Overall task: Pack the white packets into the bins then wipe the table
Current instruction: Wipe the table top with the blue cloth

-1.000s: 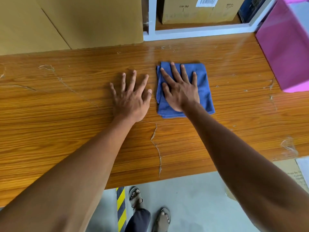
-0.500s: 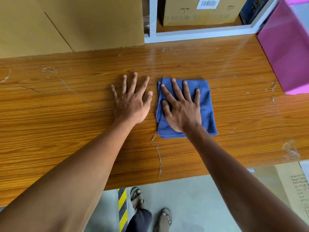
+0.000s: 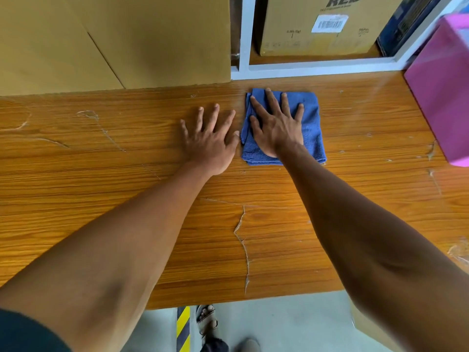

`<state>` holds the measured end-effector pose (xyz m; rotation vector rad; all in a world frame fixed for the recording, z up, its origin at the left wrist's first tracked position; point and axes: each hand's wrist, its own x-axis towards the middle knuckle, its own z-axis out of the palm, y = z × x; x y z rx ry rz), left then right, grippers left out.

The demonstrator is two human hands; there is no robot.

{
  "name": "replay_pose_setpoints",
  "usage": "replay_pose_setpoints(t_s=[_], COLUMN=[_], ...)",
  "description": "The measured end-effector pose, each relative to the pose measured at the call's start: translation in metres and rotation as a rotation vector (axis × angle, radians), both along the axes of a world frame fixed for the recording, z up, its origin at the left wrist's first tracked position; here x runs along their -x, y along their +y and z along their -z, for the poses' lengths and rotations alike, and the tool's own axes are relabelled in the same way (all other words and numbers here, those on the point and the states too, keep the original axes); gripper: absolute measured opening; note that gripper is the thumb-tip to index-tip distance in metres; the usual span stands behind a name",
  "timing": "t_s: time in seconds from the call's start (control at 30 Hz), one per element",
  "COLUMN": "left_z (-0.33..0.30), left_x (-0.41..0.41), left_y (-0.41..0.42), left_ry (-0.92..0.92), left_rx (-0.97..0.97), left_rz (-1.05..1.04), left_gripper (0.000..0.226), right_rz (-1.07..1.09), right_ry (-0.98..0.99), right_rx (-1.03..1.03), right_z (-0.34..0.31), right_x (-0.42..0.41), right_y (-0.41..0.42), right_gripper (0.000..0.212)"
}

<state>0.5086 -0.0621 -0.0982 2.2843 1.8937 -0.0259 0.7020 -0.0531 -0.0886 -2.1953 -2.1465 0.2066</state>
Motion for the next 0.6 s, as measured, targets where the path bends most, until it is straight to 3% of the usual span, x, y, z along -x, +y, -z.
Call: replay_pose_setpoints(t_s=[0.33, 0.6], left_z=[0.006, 0.002], left_x=[-0.008, -0.009], left_y=[0.041, 0.042], left_ry=[-0.03, -0.049], left_rx=[-0.019, -0.016], left_rz=[-0.06, -0.057], left_gripper=[0.064, 0.061], right_rz=[-0.162, -0.177], right_ry=[-0.007, 0.011], right_rx=[-0.031, -0.011], right_z=[-0.001, 0.003], right_x=[-0.006, 0.005], right_y=[0.049, -0.029], right_gripper=[0.061, 0.063])
